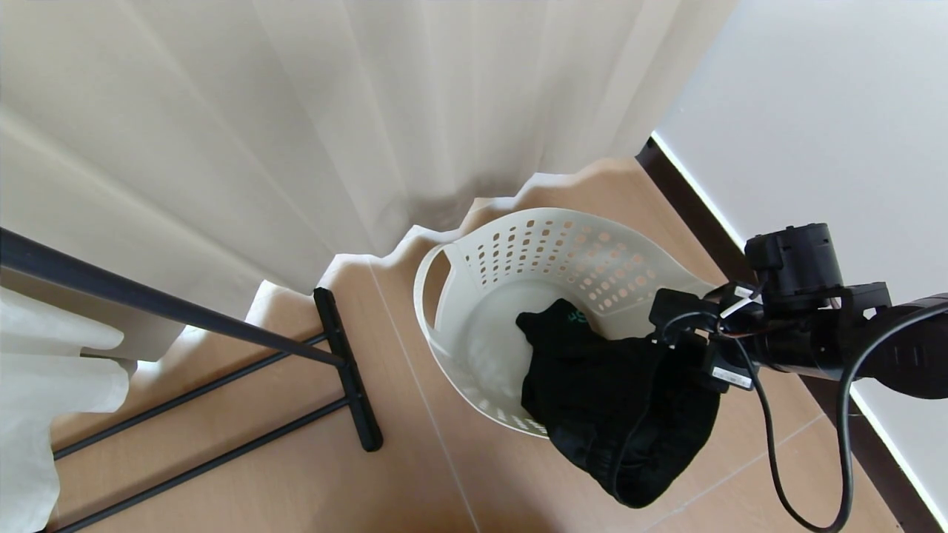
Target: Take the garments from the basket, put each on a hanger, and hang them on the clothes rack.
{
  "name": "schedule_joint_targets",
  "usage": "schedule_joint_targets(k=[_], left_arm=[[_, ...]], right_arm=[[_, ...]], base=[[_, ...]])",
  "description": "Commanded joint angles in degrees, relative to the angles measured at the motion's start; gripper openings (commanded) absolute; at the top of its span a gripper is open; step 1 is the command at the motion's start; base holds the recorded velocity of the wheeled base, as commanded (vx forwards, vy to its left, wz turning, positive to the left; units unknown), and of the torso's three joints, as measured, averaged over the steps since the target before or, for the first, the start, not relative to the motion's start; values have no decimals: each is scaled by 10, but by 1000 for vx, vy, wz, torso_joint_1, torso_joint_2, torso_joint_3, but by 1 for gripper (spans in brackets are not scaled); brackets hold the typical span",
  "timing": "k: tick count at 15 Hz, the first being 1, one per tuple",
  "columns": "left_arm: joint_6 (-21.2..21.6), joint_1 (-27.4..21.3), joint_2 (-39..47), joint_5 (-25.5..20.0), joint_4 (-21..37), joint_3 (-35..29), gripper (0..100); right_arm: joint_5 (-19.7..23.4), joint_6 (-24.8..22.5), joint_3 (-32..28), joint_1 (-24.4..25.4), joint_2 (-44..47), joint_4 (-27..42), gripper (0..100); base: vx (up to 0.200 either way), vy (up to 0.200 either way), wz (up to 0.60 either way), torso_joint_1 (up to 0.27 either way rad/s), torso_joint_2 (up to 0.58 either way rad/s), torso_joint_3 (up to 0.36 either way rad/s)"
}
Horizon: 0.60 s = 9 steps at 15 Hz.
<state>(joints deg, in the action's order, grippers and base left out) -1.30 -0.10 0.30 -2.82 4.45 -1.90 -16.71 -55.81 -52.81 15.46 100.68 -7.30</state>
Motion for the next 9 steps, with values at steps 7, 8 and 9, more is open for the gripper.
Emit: schedule_joint_targets(k=[7, 8, 9], left_arm=[[0, 0, 0, 0, 0, 0, 100], [0, 0, 0, 0, 0, 0, 100], [0, 0, 0, 0, -1, 1, 100]], right_arm=[[2, 74, -5, 8, 9, 0, 0], [3, 112, -4, 17, 7, 0, 0], [2, 156, -4, 26, 2, 0, 0]], base=[[0, 0, 0, 0, 0, 0], [0, 0, 0, 0, 0, 0], [0, 0, 0, 0, 0, 0]])
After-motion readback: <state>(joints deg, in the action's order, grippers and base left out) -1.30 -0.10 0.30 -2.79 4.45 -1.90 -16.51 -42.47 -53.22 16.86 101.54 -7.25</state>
